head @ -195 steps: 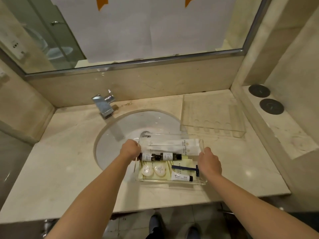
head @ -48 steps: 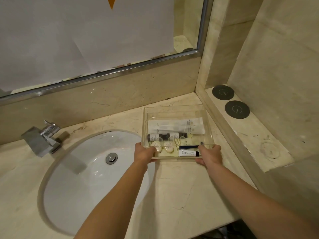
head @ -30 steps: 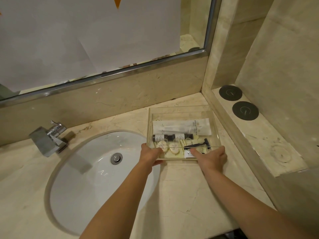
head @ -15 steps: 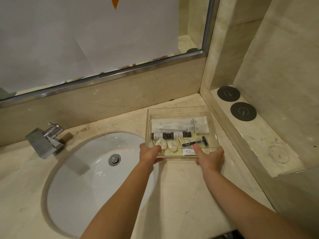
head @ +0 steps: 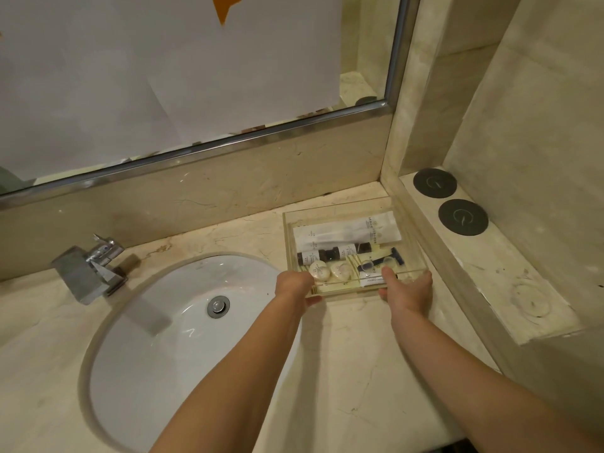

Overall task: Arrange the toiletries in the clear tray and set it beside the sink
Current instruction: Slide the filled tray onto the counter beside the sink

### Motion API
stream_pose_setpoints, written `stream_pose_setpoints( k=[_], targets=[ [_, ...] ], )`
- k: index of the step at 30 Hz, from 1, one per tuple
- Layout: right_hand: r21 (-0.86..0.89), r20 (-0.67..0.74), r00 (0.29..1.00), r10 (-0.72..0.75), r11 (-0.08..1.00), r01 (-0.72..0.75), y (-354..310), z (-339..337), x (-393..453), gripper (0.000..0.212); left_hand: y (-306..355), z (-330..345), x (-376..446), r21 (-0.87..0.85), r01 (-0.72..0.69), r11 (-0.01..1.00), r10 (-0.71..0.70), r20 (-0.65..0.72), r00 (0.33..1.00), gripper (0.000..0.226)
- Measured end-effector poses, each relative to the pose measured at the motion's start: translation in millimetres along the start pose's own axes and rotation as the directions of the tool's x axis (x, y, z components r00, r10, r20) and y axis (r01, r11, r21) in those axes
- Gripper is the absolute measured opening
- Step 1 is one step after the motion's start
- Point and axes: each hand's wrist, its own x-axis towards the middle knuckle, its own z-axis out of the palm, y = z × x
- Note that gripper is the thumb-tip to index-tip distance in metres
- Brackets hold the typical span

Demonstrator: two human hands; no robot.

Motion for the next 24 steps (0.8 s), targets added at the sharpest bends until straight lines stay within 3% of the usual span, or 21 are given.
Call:
stream_pose_setpoints(
  k=[5,10,16,24],
  targets=[
    [0.076,0.045,0.998,-0.037,0.997,0.033,-42,-8,-42,0.115,0,15,6,-0.064,-0.007,0.998,0.003,-0.055,0.998,0.027],
    [0.111,0.041,0.999,-0.012,0.994,0.007,-46,3,-40,0.1,8,22,8,-0.158,-0.008,0.987,-0.009,-0.109,0.994,0.013],
    [0.043,0.096,0.995,-0.016,0.999,0.012,-52,10,-25,0.095,18,27,13,-0.188,-0.002,0.982,-0.01,-0.063,0.998,0.032],
    [0.126,0.172,0.985,0.032,0.991,-0.054,-65,23,-21,0.083,38,30,3,-0.3,0.0,0.954,0.01,0.033,0.999,0.024]
  ],
)
